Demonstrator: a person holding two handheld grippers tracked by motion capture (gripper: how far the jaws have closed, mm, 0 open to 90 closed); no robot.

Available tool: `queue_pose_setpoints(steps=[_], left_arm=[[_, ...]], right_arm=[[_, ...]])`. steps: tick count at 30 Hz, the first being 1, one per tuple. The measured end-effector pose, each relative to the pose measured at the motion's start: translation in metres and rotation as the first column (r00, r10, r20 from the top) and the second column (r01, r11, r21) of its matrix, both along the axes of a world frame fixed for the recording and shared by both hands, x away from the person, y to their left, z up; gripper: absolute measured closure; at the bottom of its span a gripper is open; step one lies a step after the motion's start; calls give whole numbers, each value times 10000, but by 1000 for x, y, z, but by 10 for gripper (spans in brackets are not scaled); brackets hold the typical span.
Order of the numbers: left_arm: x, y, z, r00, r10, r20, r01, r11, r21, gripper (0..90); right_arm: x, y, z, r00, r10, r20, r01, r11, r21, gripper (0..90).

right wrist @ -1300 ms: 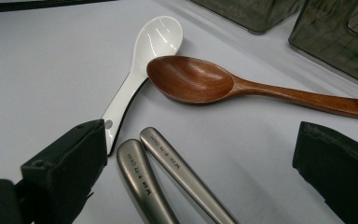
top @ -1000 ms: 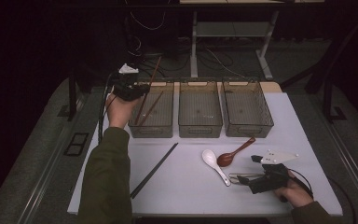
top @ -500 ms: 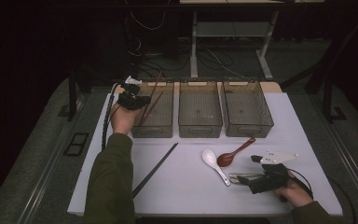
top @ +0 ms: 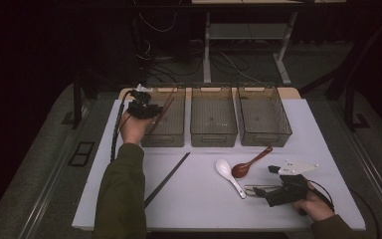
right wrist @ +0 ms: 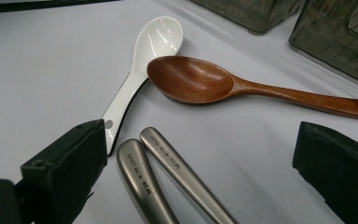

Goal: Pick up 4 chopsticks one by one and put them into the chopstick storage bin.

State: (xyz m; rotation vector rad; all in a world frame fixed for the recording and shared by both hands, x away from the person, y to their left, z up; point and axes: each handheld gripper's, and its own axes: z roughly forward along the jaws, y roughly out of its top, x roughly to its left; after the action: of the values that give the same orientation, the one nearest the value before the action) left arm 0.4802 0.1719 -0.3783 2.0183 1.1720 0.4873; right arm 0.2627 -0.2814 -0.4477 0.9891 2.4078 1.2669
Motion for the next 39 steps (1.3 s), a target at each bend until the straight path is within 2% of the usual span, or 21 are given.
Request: queue_pose_setpoints(steps=[6,9,14,20,23,29,36,39], left_arm=[[-1,0,1,10000,-9,61,10,10000,-95,594],[-3,1,3,9999,-88,99,91,9995,-308,552],[-10,3,7,9997,-165,156,174,9980,-602,492],[-22,7,11,9986,-527,95,534,9939,-969,444],[-30,9,13,9975,-654,254,676,9930,-973,425],[-48,13,15,9964,-829,166,842,9903,-1106,377],[-70,17,15,9948,-1015,46,1016,9918,-777,315],[-79,17,15,9930,-1185,8,1182,9903,-734,292]], right_arm=[[0,0,0,10000,34,27,-34,10000,-17,29],[0,0,0,10000,22,25,-22,10000,-28,29],[0,0,0,10000,-3,24,3,10000,-42,29],[0,0,0,10000,11,36,-11,10000,-57,29],[0,0,0,10000,6,27,-6,10000,-51,29],[0,0,0,10000,1,41,-1,10000,-69,29],[0,0,0,10000,-13,40,14,10000,-71,29],[0,1,0,10000,-10,41,10,10000,-77,29]])
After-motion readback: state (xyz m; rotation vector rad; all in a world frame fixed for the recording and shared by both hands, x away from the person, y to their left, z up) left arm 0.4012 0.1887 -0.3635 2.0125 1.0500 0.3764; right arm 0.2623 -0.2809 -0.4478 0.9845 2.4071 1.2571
